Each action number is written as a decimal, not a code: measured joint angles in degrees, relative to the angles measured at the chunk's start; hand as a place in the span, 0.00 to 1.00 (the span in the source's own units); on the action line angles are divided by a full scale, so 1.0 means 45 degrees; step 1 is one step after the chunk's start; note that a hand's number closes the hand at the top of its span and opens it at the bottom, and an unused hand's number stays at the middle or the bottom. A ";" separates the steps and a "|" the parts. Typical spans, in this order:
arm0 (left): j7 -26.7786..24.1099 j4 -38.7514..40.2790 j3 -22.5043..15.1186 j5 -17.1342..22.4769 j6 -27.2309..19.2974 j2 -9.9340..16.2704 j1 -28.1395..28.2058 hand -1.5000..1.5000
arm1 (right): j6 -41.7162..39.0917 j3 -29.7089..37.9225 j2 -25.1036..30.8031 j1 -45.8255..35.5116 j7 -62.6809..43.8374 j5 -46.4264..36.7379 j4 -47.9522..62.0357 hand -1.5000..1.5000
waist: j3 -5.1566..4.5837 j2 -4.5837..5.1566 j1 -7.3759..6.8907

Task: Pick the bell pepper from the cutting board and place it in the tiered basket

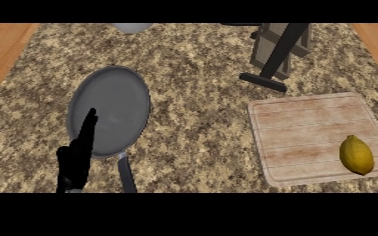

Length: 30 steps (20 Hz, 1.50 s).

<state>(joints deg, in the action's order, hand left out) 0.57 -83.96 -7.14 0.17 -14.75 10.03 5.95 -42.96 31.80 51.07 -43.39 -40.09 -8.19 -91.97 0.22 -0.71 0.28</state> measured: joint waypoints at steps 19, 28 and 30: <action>0.0150 0.0227 -0.0062 -0.0421 0.0159 -0.0307 -0.0517 0.50 | 0.1289 -0.3859 0.1581 -0.6950 -0.0832 -0.1121 0.5235 1.00 | -0.0002 0.0170 -0.0498; 0.0116 0.0211 0.0012 -0.0356 0.0438 -0.0307 -0.0558 0.50 | 0.2714 -0.5355 0.0061 -0.8350 0.1280 -0.2870 0.8426 1.00 | 0.0007 0.0221 -0.0564; 0.0129 0.0195 0.0056 -0.0356 0.0424 -0.0329 -0.0518 0.50 | 0.2929 -0.5593 -0.0241 -0.8501 0.1674 -0.3179 0.8902 1.00 | 0.0011 0.0211 -0.0524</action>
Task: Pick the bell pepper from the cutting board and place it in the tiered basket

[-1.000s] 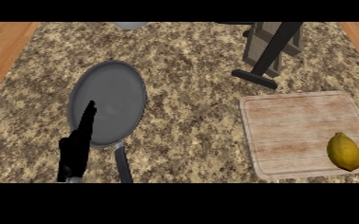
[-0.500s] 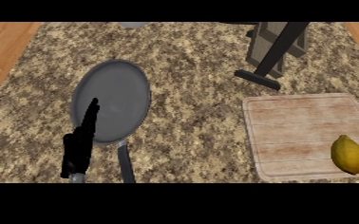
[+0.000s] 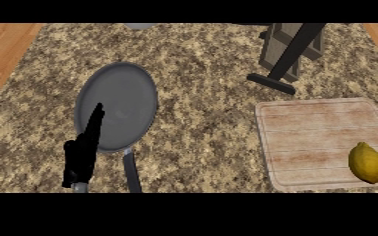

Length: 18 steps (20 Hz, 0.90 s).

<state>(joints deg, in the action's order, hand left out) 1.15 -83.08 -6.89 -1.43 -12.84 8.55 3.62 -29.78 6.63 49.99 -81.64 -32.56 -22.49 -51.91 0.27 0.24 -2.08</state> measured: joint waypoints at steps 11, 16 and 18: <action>0.0101 -0.0159 0.0030 -0.0223 -0.0033 -0.0086 0.0074 0.50 | 0.1990 -0.0839 -0.1638 -0.0567 0.1358 -0.1824 0.3149 1.00 | 0.0007 0.0024 -0.0007; -0.0040 -0.0144 0.0127 -0.0148 0.0083 -0.0097 0.0160 0.50 | 0.2930 0.0211 -0.2303 -0.0239 0.1471 -0.1144 0.4078 0.00 | 0.0021 0.0006 0.0069; -0.0017 -0.0118 0.0161 -0.0060 0.0211 -0.0072 0.0144 0.50 | 0.3266 0.0774 -0.2621 -0.0242 0.1298 -0.0690 0.4470 0.00 | 0.0024 0.0006 0.0074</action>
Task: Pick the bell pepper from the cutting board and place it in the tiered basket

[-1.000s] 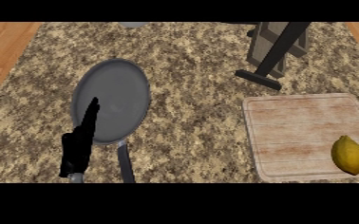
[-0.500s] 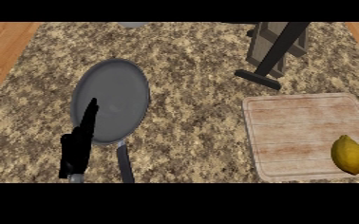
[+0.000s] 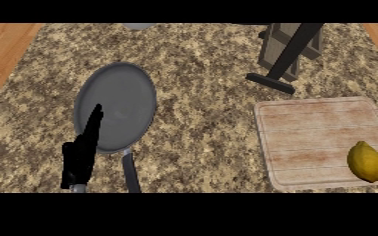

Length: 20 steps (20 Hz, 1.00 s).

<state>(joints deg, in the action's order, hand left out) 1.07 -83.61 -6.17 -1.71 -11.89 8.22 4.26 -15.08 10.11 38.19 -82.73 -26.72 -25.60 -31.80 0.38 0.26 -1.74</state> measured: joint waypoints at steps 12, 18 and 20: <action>0.0110 -0.0062 0.0042 -0.0155 -0.0013 -0.0056 0.0000 0.50 | 0.2784 0.2676 -0.0131 -0.0368 0.0960 0.1840 0.0896 0.00 | -0.0001 0.0010 0.0003; 0.0048 -0.0096 0.0153 -0.0111 0.0008 -0.0071 0.0111 0.50 | 0.4409 0.3173 0.1695 -0.0340 0.0756 0.1484 0.0867 0.00 | -0.0007 -0.0017 0.0142; 0.0237 -0.0157 0.0185 -0.0059 0.0086 -0.0015 0.0117 0.50 | 0.4587 0.3380 0.2397 -0.0241 0.0550 0.1466 0.0948 0.00 | -0.0010 -0.0030 0.0195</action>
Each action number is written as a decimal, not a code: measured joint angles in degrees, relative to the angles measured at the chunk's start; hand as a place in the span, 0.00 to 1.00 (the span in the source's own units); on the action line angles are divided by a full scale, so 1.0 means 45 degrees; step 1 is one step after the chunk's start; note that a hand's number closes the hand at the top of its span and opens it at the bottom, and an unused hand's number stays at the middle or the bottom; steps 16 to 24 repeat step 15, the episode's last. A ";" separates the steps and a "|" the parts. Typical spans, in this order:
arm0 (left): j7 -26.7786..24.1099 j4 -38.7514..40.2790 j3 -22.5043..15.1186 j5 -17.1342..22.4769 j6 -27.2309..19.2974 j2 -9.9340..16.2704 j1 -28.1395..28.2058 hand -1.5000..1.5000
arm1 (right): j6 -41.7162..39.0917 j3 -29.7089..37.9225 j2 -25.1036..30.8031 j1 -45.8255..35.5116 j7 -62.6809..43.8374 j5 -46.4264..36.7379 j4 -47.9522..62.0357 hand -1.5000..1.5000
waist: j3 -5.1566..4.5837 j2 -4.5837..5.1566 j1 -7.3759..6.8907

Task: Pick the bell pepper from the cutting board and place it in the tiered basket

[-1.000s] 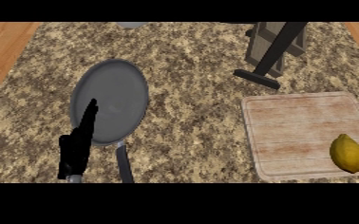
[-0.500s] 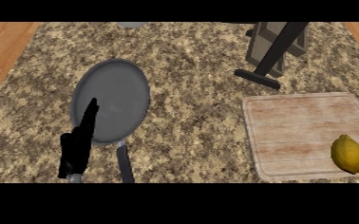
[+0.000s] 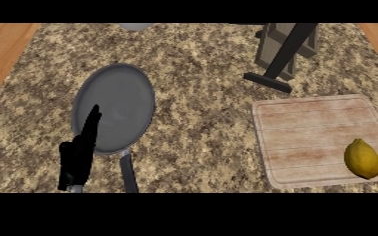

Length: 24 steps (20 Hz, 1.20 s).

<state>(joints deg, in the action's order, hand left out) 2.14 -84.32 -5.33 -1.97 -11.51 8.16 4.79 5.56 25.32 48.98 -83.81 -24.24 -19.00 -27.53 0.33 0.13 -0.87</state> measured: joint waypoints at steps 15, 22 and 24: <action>-0.0389 0.0102 0.0195 -0.0299 -0.0399 -0.0254 0.0199 0.50 | -0.5101 0.2761 0.6495 0.3144 0.1420 0.1986 0.1951 0.00 | 0.0043 -0.0064 0.0262; -0.0389 0.0102 0.0195 -0.0299 -0.0399 -0.0254 0.0199 0.50 | -0.5101 0.2761 0.6495 0.3144 0.1420 0.1986 0.1951 0.00 | 0.0043 -0.0064 0.0262; -0.0389 0.0102 0.0195 -0.0299 -0.0399 -0.0254 0.0199 0.50 | -0.5101 0.2761 0.6495 0.3144 0.1420 0.1986 0.1951 0.00 | 0.0043 -0.0064 0.0262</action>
